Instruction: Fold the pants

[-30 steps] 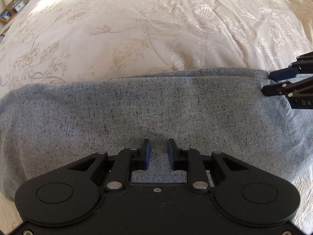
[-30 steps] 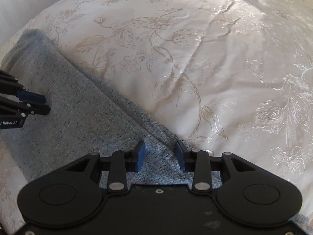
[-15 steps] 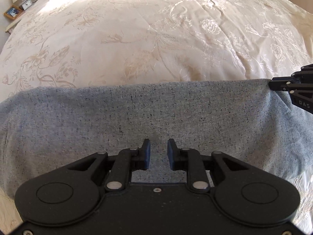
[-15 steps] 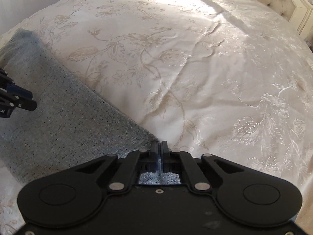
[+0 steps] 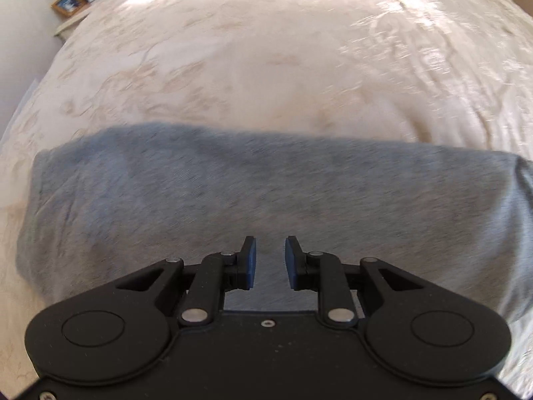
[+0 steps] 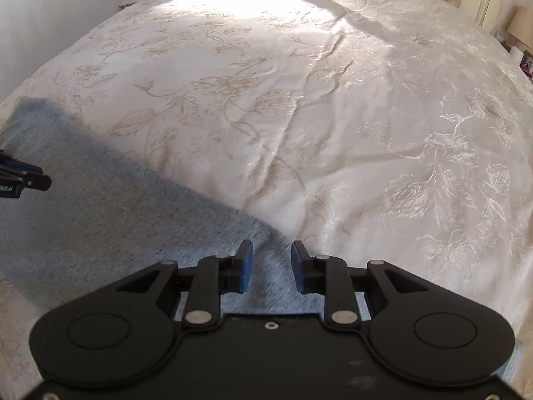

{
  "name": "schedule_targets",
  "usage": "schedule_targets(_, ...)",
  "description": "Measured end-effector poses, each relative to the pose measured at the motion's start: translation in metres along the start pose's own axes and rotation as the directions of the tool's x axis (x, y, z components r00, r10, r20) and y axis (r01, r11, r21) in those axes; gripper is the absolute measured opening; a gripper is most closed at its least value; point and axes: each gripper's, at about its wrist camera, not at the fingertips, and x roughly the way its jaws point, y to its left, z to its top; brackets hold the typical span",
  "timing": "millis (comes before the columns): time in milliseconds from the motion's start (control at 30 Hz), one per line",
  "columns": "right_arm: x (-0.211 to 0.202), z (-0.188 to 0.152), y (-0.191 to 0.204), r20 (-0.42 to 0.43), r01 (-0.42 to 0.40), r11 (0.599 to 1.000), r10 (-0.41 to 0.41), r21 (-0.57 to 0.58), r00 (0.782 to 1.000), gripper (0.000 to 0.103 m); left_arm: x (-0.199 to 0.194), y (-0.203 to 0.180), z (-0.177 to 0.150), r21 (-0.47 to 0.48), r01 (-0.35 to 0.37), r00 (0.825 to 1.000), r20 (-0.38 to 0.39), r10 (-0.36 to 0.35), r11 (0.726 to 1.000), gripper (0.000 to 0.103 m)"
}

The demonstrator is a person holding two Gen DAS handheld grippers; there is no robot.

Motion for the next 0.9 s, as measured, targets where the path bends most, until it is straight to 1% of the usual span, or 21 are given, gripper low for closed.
schedule_targets(67, 0.006, -0.015, 0.004, -0.042, 0.02, 1.0, -0.02, 0.0, 0.999, 0.027, 0.012, 0.022, -0.01, -0.014, -0.039, 0.998, -0.049, 0.038, 0.999, 0.031)
schedule_targets(100, 0.01, -0.022, 0.003, -0.067, 0.038, 0.999, -0.037, 0.01, 0.997, 0.027, 0.018, 0.032, -0.016, -0.017, -0.046, 0.996, -0.083, 0.045, 0.999, 0.031)
schedule_targets(133, 0.014, -0.03, 0.0, -0.095, 0.058, 0.998, -0.055, 0.028, 0.994, 0.027, 0.023, 0.041, -0.023, -0.021, -0.041, 0.993, -0.109, 0.038, 0.999, 0.031)
schedule_targets(167, 0.018, -0.04, -0.004, -0.126, 0.08, 0.995, -0.073, 0.055, 0.989, 0.027, 0.023, 0.049, -0.03, -0.031, -0.029, 0.993, -0.115, 0.025, 0.999, 0.031)
schedule_targets(233, 0.019, -0.05, -0.014, -0.137, 0.1, 0.988, -0.084, 0.117, 0.987, 0.027, 0.018, 0.059, -0.041, -0.043, -0.01, 0.993, -0.114, 0.005, 0.999, 0.031)
schedule_targets(267, 0.018, -0.052, -0.018, -0.139, 0.107, 0.982, -0.086, 0.153, 0.987, 0.026, 0.014, 0.061, -0.045, -0.04, -0.014, 0.993, -0.117, 0.01, 0.999, 0.031)
schedule_targets(333, 0.012, -0.05, -0.02, -0.142, 0.133, 0.969, -0.105, 0.206, 0.984, 0.027, 0.0, 0.068, -0.052, -0.061, -0.022, 0.996, -0.089, 0.016, 0.998, 0.031)
schedule_targets(400, -0.002, -0.045, -0.012, -0.105, 0.141, 0.964, -0.12, 0.227, 0.987, 0.029, -0.013, 0.079, -0.059, -0.109, -0.006, 0.999, -0.052, 0.001, 0.994, 0.031)
schedule_targets(433, -0.011, -0.043, -0.006, -0.079, 0.12, 0.963, -0.104, 0.241, 0.991, 0.03, -0.017, 0.084, -0.058, -0.125, -0.013, 0.999, -0.037, 0.008, 0.992, 0.031)
schedule_targets(500, -0.026, -0.04, 0.012, -0.037, 0.053, 0.96, -0.045, 0.276, 0.998, 0.03, -0.022, 0.095, -0.058, -0.138, -0.036, 0.999, -0.009, 0.035, 0.99, 0.031)
schedule_targets(600, -0.039, -0.037, 0.051, 0.0, -0.065, 0.948, 0.068, 0.311, 0.998, 0.03, -0.02, 0.109, -0.051, -0.119, -0.072, 0.997, 0.008, 0.073, 0.99, 0.031)
schedule_targets(633, -0.042, -0.036, 0.069, 0.01, -0.108, 0.944, 0.111, 0.31, 0.994, 0.03, -0.018, 0.114, -0.047, -0.109, -0.077, 0.997, 0.019, 0.08, 0.991, 0.031)
schedule_targets(700, -0.047, -0.037, 0.108, 0.015, -0.174, 0.94, 0.178, 0.292, 0.984, 0.03, -0.007, 0.125, -0.039, -0.08, -0.06, 0.998, 0.02, 0.061, 0.995, 0.031)
schedule_targets(733, -0.048, -0.038, 0.13, 0.008, -0.196, 0.939, 0.202, 0.282, 0.979, 0.03, 0.003, 0.128, -0.034, -0.055, -0.058, 0.998, 0.001, 0.058, 0.997, 0.032)
schedule_targets(767, -0.047, -0.039, 0.149, -0.003, -0.216, 0.936, 0.225, 0.277, 0.974, 0.03, 0.014, 0.129, -0.028, -0.02, -0.071, 0.997, -0.027, 0.07, 0.997, 0.032)
schedule_targets(833, -0.045, -0.041, 0.189, -0.023, -0.266, 0.926, 0.282, 0.268, 0.959, 0.031, 0.034, 0.133, -0.018, 0.038, -0.109, 0.992, -0.059, 0.111, 0.993, 0.032)
schedule_targets(900, -0.036, -0.044, 0.229, -0.05, -0.294, 0.922, 0.316, 0.252, 0.948, 0.031, 0.047, 0.138, -0.008, 0.07, -0.089, 0.993, -0.078, 0.094, 0.994, 0.031)
